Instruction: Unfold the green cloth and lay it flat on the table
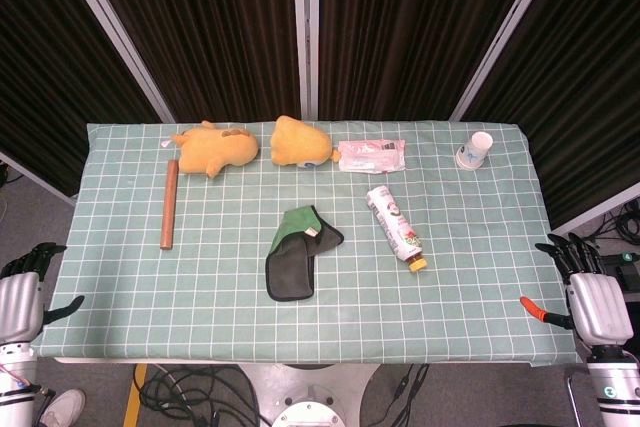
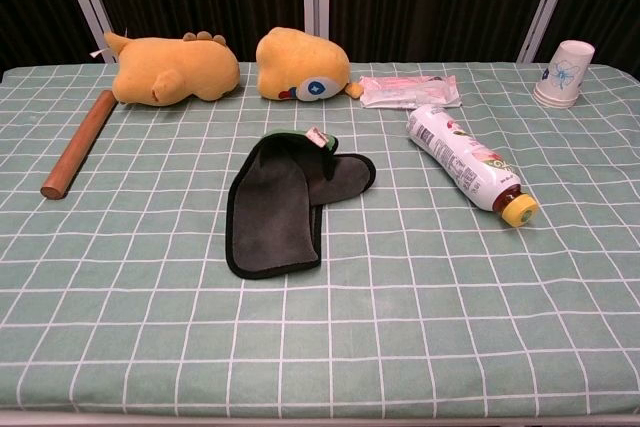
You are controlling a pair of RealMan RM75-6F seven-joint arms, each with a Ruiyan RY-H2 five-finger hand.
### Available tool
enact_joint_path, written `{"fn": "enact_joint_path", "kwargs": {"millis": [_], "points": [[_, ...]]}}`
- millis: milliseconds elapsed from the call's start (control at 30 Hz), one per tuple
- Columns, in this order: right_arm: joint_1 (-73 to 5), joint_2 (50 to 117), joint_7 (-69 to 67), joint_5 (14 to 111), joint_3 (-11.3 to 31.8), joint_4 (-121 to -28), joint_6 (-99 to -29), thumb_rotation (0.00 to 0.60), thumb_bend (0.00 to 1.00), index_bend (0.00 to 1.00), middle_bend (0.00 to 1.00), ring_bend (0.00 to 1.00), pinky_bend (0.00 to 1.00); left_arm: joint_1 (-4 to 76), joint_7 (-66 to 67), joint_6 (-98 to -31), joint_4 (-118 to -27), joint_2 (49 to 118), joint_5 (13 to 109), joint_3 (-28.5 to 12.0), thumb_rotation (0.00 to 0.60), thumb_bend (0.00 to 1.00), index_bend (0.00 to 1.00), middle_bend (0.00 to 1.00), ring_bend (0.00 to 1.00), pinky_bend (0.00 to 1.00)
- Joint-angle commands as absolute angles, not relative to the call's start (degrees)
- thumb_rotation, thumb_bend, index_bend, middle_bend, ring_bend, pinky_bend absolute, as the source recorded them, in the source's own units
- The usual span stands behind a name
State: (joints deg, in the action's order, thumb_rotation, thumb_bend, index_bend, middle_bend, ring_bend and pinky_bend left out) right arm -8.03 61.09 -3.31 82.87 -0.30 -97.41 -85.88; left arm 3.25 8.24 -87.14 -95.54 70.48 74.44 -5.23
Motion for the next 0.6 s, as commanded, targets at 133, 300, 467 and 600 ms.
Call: {"fn": "enact_joint_path", "kwargs": {"millis": [133, 300, 467, 600], "points": [[-7.6, 61.0, -3.6, 83.2, 0.2, -97.5, -85.6, 0.534, 0.05, 0.22, 0.11, 0.01, 0.09, 3.0, 8.2, -87.5, -95.5, 70.4, 74.8, -5.4, 0.6, 0.1, 0.31, 0.31, 0.28, 0.26], [-7.1, 60.9, -4.4, 83.9, 0.5, -97.5, -85.7, 0.538, 0.05, 0.23, 0.12, 0.01, 0.09, 2.8, 8.3, -87.6, -95.9, 70.3, 75.0, -5.4, 0.6, 0.1, 0.31, 0.31, 0.28, 0.26], [-7.0, 60.9, -6.1, 85.3, 0.7, -97.8, -85.4, 0.534, 0.05, 0.26, 0.12, 0.02, 0.09, 2.9, 8.2, -87.3, -95.7, 70.5, 75.0, -5.6, 0.6, 0.1, 0.31, 0.31, 0.28, 0.26], [-9.5, 60.4, -6.2, 87.4, 1.4, -99.2, -82.4, 0.533, 0.05, 0.31, 0.12, 0.02, 0.09, 3.1, 8.1, -87.3, -95.6, 70.5, 75.3, -5.9, 0.6, 0.1, 0.31, 0.31, 0.28, 0.26]]}}
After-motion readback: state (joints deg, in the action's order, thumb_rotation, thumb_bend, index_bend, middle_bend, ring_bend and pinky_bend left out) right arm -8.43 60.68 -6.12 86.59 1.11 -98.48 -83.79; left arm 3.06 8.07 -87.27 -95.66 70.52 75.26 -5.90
